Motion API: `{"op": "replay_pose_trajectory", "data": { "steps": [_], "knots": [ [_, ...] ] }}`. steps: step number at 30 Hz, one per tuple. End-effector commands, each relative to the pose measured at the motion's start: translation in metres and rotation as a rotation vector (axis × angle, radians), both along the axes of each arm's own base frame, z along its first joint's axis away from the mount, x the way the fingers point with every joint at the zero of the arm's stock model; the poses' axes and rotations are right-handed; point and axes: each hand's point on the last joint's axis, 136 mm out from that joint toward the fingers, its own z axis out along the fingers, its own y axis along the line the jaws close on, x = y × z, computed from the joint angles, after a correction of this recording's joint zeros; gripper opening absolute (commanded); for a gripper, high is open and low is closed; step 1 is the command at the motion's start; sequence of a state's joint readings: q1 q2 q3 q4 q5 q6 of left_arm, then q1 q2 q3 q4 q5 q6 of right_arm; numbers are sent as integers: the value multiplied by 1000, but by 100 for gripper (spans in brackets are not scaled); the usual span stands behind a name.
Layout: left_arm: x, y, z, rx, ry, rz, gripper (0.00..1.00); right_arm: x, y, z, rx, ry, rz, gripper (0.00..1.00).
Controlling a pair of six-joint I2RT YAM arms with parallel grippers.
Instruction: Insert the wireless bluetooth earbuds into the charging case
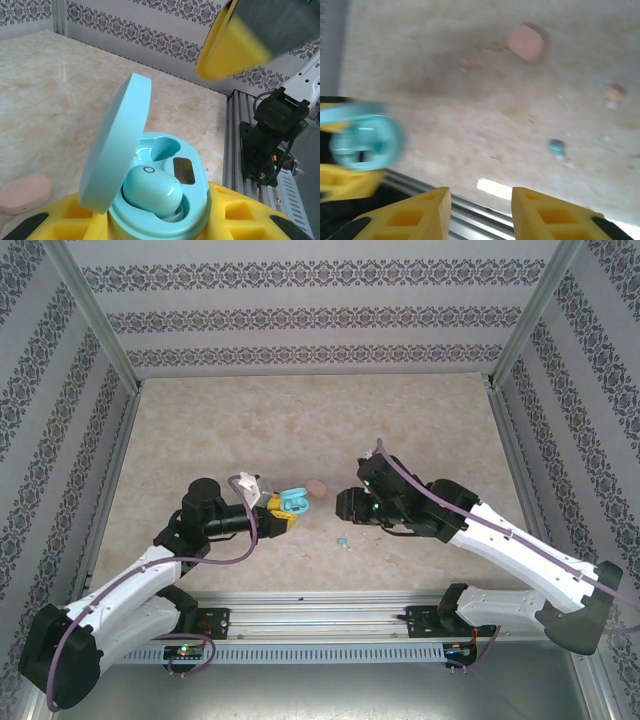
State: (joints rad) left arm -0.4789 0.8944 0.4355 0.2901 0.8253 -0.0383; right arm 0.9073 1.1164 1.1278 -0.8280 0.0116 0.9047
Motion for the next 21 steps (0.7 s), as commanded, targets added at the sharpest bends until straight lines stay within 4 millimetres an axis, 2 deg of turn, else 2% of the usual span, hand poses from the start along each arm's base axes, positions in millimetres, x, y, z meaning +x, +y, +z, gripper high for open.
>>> {"op": "replay_pose_trajectory", "data": {
  "steps": [1, 5, 9, 15, 17, 21],
  "knots": [
    [-4, 0, 6, -5, -8, -3, 0, -12, -19, -38, -68, 109, -32, 36],
    [-2, 2, 0, 10, -4, 15, 0, -16, -19, -76, -136, 183, -16, 36],
    [-1, 3, -4, 7, -2, 29, 0, -13, -7, -105, -175, 236, 21, 36],
    [-3, 5, -11, 9, 9, 40, 0, 3, 11, -129, -193, 234, 146, 38],
    [-2, 6, -8, -14, -1, 51, 0, 5, 16, -130, -210, 237, 231, 40],
    [-2, 7, -15, -19, 11, 61, 0, 10, 14, -130, -324, 196, 394, 42]
  ]
}}
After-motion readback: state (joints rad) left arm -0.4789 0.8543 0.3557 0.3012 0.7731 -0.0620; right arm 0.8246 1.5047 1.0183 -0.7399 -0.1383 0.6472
